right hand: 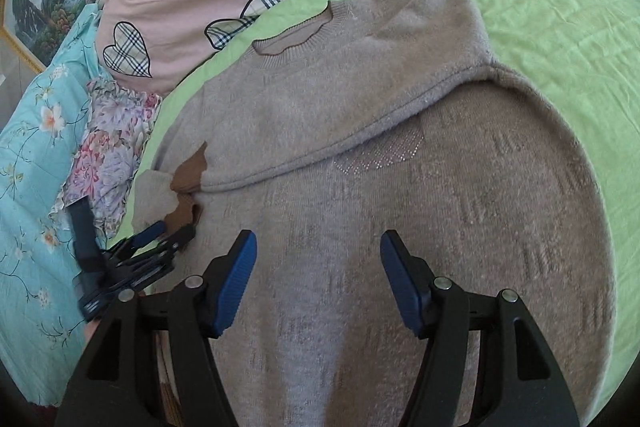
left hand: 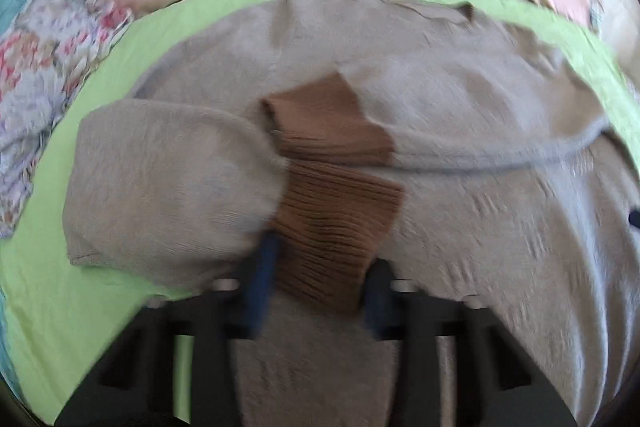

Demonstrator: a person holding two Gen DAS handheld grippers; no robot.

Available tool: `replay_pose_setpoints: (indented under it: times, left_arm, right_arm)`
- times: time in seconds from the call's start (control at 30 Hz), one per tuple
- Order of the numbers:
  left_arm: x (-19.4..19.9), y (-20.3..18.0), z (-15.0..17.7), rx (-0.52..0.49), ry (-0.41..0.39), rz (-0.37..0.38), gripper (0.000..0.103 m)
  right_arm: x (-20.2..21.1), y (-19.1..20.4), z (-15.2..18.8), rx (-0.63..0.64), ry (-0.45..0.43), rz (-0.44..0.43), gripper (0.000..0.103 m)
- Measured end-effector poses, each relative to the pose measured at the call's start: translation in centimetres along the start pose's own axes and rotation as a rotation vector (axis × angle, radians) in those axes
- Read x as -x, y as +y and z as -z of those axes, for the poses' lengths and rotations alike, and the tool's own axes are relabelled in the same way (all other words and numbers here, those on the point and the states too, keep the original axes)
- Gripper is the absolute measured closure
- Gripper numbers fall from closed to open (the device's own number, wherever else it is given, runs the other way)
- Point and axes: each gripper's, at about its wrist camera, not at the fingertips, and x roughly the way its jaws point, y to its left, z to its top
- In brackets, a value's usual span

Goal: Fold small clothes
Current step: 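Fold the held cuff across the body with the left gripper and release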

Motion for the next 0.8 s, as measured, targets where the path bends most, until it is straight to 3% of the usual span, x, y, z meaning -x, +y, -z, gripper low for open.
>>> replay_pose_setpoints:
  times: [0.03,0.17,0.4,0.6,0.8]
  left_arm:
    - [0.3,0.9,-0.2,0.034,-0.007,0.022,0.096]
    - [3.6,3.6,-0.5,0.137,-0.096,0.077,0.097]
    - [10.4,3.1,-2.8,0.168,-0.248,0.198,0.097]
    - [9.1,-4.0,-7.2,0.092,-0.265,0.31,0.097]
    - [2.8,-13.4,-10.3,0.006,-0.169,0.412,0.097]
  right_arm:
    - [0.1,0.0,0.1,0.005,-0.002,0.006,0.038]
    - [0.3,-0.1,0.3,0.014,-0.01,0.013,0.038]
    - [0.9,-0.1,0.6,0.012,-0.024,-0.018,0.038]
    - [2.7,-0.9,0.0,0.011,-0.095,0.008,0.038]
    - [4.3,-3.6,-1.0,-0.045,-0.155,0.04,0.038]
